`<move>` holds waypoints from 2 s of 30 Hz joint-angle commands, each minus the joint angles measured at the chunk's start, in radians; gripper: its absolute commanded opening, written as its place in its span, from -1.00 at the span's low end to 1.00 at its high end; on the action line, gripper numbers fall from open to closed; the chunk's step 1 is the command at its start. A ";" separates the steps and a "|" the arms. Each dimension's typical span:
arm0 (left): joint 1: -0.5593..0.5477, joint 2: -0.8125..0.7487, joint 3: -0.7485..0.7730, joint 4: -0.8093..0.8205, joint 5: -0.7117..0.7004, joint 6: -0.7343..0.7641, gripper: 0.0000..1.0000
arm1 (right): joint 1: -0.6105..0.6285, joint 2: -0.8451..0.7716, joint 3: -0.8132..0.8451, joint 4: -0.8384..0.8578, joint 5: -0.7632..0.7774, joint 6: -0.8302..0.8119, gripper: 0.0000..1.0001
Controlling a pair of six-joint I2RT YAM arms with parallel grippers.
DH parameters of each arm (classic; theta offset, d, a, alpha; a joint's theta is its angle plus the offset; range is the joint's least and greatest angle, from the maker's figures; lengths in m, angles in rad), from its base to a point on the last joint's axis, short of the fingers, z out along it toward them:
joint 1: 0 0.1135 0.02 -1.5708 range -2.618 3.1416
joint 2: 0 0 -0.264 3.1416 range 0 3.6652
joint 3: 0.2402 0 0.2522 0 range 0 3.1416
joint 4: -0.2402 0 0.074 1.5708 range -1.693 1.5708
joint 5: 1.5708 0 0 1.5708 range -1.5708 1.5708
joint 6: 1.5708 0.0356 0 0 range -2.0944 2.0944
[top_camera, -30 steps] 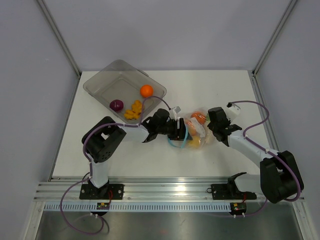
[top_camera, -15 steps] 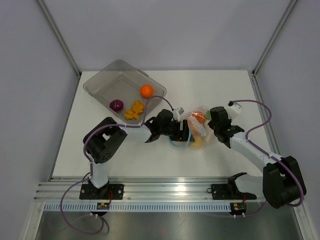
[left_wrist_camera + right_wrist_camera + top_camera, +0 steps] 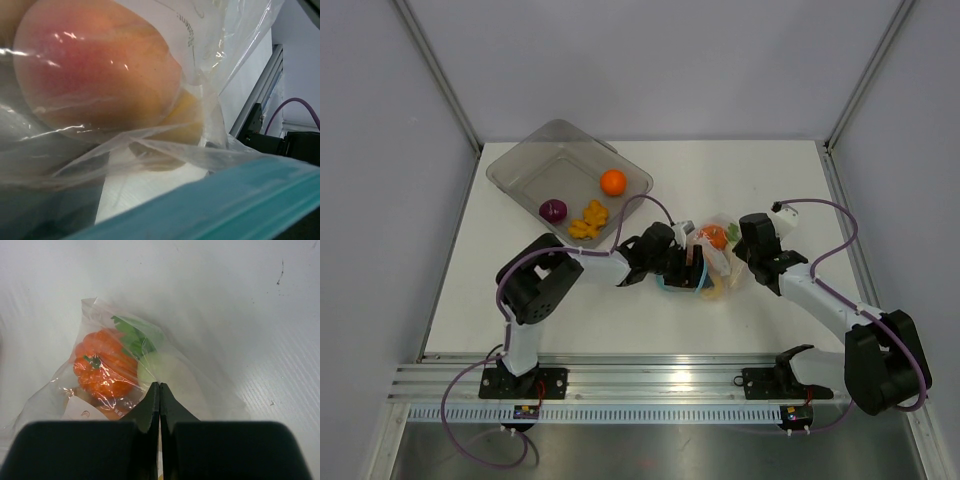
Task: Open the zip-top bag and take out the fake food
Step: Pick up the fake fruit from the zipper food storage bag.
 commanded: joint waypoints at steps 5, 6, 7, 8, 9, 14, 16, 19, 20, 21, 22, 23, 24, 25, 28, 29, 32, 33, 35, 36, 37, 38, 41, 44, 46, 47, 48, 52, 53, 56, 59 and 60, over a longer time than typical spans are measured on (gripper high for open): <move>-0.025 0.012 0.064 -0.017 -0.045 0.035 0.64 | 0.006 0.010 0.021 0.037 -0.025 -0.014 -1.00; -0.026 0.014 0.065 -0.020 -0.046 0.037 0.64 | 0.004 0.010 0.021 0.038 -0.024 -0.014 -1.00; -0.028 0.023 0.071 -0.027 -0.045 0.037 0.64 | 0.004 0.008 0.021 0.040 -0.025 -0.015 -1.00; -0.028 0.026 0.083 -0.042 -0.045 0.040 0.64 | 0.004 0.010 0.021 0.040 -0.027 -0.015 -1.00; -0.028 0.031 0.087 -0.047 -0.043 0.040 0.64 | 0.006 0.010 0.021 0.041 -0.027 -0.015 -1.00; -0.034 0.045 0.094 -0.047 -0.050 0.038 0.64 | 0.004 0.014 0.017 0.049 -0.056 -0.011 -1.00; -0.042 0.055 0.107 -0.054 -0.053 0.040 0.65 | 0.006 0.019 0.009 0.063 -0.067 0.000 -1.00; -0.048 0.065 0.122 -0.068 -0.060 0.043 0.65 | 0.006 0.031 0.012 0.063 -0.073 0.008 -1.00; -0.049 0.069 0.125 -0.070 -0.062 0.043 0.65 | 0.006 0.031 0.012 0.064 -0.078 0.008 -1.00; -0.052 0.074 0.134 -0.073 -0.060 0.043 0.65 | 0.006 0.033 0.014 0.065 -0.078 0.006 -1.00; -0.052 0.077 0.137 -0.080 -0.062 0.044 0.65 | 0.007 0.034 0.012 0.066 -0.079 0.008 -1.00; -0.054 0.078 0.142 -0.083 -0.065 0.046 0.65 | 0.006 0.034 0.014 0.069 -0.084 0.005 -1.00; -0.055 0.078 0.143 -0.085 -0.065 0.047 0.63 | 0.006 0.034 0.014 0.069 -0.084 0.005 -1.00; -0.055 0.081 0.145 -0.088 -0.063 0.049 0.61 | 0.006 0.034 0.014 0.069 -0.084 0.005 -1.00; -0.055 0.092 0.156 -0.096 -0.053 0.049 0.47 | 0.006 0.034 0.014 0.069 -0.084 0.005 -1.00; -0.055 0.092 0.156 -0.096 -0.050 0.047 0.40 | 0.006 0.039 0.015 0.069 -0.082 0.005 -1.00; -0.055 0.080 0.151 -0.093 -0.040 0.047 0.31 | 0.004 0.042 0.017 0.065 -0.067 0.012 -1.00; -0.055 0.075 0.150 -0.093 -0.039 0.049 0.29 | 0.006 0.042 0.018 0.060 -0.061 0.015 -1.00; -0.054 0.059 0.143 -0.093 -0.039 0.052 0.29 | 0.006 0.042 0.020 0.052 -0.042 0.026 -1.00; -0.051 0.054 0.142 -0.096 -0.039 0.054 0.28 | 0.006 0.042 0.018 0.049 -0.035 0.029 -1.00; -0.049 0.046 0.142 -0.097 -0.036 0.054 0.28 | 0.006 0.043 0.018 0.046 -0.018 0.040 -1.00; -0.048 0.040 0.134 -0.096 -0.028 0.052 0.27 | 0.006 0.040 0.018 0.037 -0.010 0.044 -1.00; -0.037 0.026 0.128 -0.094 -0.014 0.044 0.27 | 0.006 0.034 0.009 0.035 0.027 0.069 -1.00; -0.022 0.031 0.140 -0.131 0.013 0.043 0.25 | 0.004 0.022 -0.003 0.026 0.077 0.104 -1.00; -0.008 0.028 0.136 -0.132 0.026 0.034 0.24 | 0.004 0.013 -0.011 0.017 0.122 0.136 -1.00; -0.003 0.022 0.131 -0.136 0.033 0.032 0.23 | 0.004 0.002 -0.014 0.005 0.136 0.149 -1.00; 0.004 0.019 0.130 -0.136 0.038 0.031 0.23 | 0.006 -0.004 -0.020 0.000 0.148 0.169 -1.00; 0.024 -0.018 0.108 -0.142 0.044 0.035 0.23 | 0.004 -0.029 -0.035 -0.005 0.192 0.190 -1.00; 0.030 -0.024 0.102 -0.142 0.049 0.037 0.22 | 0.004 -0.036 -0.038 -0.005 0.195 0.190 -1.00; 0.050 -0.053 0.085 -0.143 0.065 0.038 0.22 | 0.006 -0.052 -0.046 -0.012 0.211 0.202 -1.00; 0.078 -0.075 0.071 -0.146 0.087 0.037 0.22 | 0.004 -0.065 -0.054 -0.017 0.226 0.213 -1.00; 0.084 -0.078 0.070 -0.152 0.093 0.035 0.22 | 0.004 -0.067 -0.055 -0.017 0.231 0.213 -1.00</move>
